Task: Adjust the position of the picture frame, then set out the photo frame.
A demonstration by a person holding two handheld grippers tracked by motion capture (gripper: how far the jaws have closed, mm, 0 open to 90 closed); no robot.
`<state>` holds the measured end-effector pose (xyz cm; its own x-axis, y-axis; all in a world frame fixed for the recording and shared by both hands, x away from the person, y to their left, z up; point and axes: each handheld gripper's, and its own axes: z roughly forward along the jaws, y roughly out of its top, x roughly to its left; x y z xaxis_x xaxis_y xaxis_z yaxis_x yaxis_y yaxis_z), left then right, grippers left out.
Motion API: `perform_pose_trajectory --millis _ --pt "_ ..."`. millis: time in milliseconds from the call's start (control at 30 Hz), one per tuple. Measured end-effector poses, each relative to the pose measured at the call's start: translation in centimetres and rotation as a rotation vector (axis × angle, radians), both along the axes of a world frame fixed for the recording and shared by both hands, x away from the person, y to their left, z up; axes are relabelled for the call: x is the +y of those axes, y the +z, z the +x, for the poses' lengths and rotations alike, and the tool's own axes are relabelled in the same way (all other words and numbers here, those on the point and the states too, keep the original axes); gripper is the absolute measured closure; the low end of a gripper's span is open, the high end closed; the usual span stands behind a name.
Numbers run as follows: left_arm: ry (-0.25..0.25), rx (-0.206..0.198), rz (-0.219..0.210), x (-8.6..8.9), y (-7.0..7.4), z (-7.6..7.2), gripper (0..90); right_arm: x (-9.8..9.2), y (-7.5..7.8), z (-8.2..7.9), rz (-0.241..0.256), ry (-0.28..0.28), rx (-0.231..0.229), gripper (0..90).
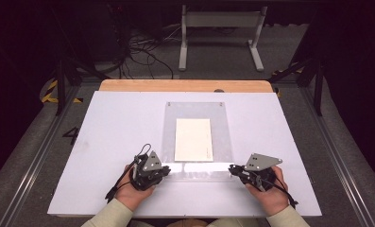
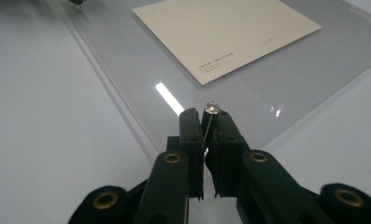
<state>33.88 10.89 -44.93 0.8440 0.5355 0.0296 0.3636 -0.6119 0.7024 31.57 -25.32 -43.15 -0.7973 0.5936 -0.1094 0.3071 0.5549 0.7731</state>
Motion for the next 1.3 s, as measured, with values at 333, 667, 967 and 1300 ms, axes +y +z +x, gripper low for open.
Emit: perform_pose_trajectory --millis 333,667,967,1300 --pt "-0.039 0.028 -0.203 2.1 1.5 -0.6 58.2 -0.7 0.5 0.4 0.072 0.022 -0.002 69.8" --pt "0.02 -0.007 -0.32 5.2 2.9 -0.1 34.7 0.0 0.6 2.1 0.042 0.106 0.05 79.0" --pt "0.01 -0.035 -0.295 5.7 2.7 0.2 38.2 -0.1 0.6 2.1 0.003 0.11 0.039 84.6" --pt "0.066 -0.027 -0.314 5.9 2.2 0.8 48.3 -0.1 0.3 1.3 -0.026 0.154 -0.036 84.9"
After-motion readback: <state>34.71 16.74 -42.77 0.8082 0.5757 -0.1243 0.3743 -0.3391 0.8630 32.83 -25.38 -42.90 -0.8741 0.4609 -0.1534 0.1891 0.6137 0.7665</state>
